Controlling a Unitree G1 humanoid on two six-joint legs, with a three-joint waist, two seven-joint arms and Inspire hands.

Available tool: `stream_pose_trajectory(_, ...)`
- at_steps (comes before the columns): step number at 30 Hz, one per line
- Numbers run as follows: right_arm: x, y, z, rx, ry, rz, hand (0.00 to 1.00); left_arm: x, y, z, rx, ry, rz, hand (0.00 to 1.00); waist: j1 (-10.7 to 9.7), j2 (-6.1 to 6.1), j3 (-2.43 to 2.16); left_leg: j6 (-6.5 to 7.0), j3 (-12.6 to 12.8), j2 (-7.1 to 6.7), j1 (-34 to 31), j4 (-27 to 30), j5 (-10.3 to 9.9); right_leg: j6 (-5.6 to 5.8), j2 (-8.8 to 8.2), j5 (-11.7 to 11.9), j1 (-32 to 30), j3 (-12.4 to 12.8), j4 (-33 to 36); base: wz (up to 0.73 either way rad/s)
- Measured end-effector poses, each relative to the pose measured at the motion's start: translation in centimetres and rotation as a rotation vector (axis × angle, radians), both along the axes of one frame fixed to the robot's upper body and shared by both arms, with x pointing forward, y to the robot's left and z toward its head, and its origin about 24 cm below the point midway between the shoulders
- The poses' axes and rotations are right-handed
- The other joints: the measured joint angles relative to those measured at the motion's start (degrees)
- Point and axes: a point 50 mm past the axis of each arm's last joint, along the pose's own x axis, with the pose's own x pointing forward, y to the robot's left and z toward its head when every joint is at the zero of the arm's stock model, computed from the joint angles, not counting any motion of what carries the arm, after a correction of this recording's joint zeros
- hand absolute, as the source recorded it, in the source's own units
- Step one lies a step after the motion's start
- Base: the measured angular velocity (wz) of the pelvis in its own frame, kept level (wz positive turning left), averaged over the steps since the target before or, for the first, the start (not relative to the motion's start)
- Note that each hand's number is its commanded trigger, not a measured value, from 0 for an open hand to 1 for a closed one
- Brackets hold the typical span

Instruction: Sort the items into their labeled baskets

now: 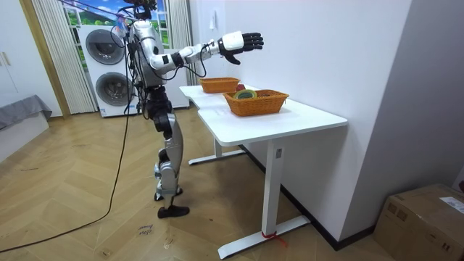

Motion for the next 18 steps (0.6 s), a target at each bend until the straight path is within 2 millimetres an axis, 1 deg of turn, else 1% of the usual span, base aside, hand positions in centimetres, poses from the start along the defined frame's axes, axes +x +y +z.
stream_pose_trajectory(5, 0.9, 0.9, 0.7, -0.007, -0.019, 0.045, 0.00, -0.1, 0.0, 0.0, 0.003, 0.005, 0.000, 0.00, 0.1, -0.25, -0.04, 0.00, -0.9, -0.02, -0.1, -0.3, 0.0, 0.00, -0.05, 0.0, 0.2, -0.7, 0.0, 0.09)
stream_pose_trajectory(10, 1.4, 1.2, 1.7, -0.045, -0.028, 0.080, 0.00, 0.0, 0.0, 0.0, -0.004, 0.004, -0.002, 0.00, 1.5, -0.54, -0.08, 0.00, -1.2, -0.08, -0.1, -0.2, 0.0, 0.00, -0.16, 0.0, 0.2, -1.4, 0.1, 0.02)
stream_pose_trajectory(15, 1.6, 1.9, 1.7, -0.079, -0.011, 0.111, 0.00, 0.7, 0.6, 0.2, 0.003, -0.006, -0.018, 0.00, 2.9, -0.59, -0.05, 0.00, -1.2, -0.08, -0.2, 0.0, 0.0, 0.00, -0.18, 0.0, 0.3, -1.5, 0.1, 0.00)
stream_pose_trajectory(18, 1.7, 2.1, 1.6, -0.099, 0.009, 0.129, 0.00, 0.7, 1.0, 0.3, 0.007, -0.005, -0.022, 0.00, 3.1, -0.59, -0.04, 0.00, -1.2, -0.11, -0.2, 0.0, 0.0, 0.00, -0.20, 0.0, 0.3, -1.5, 0.2, 0.00)
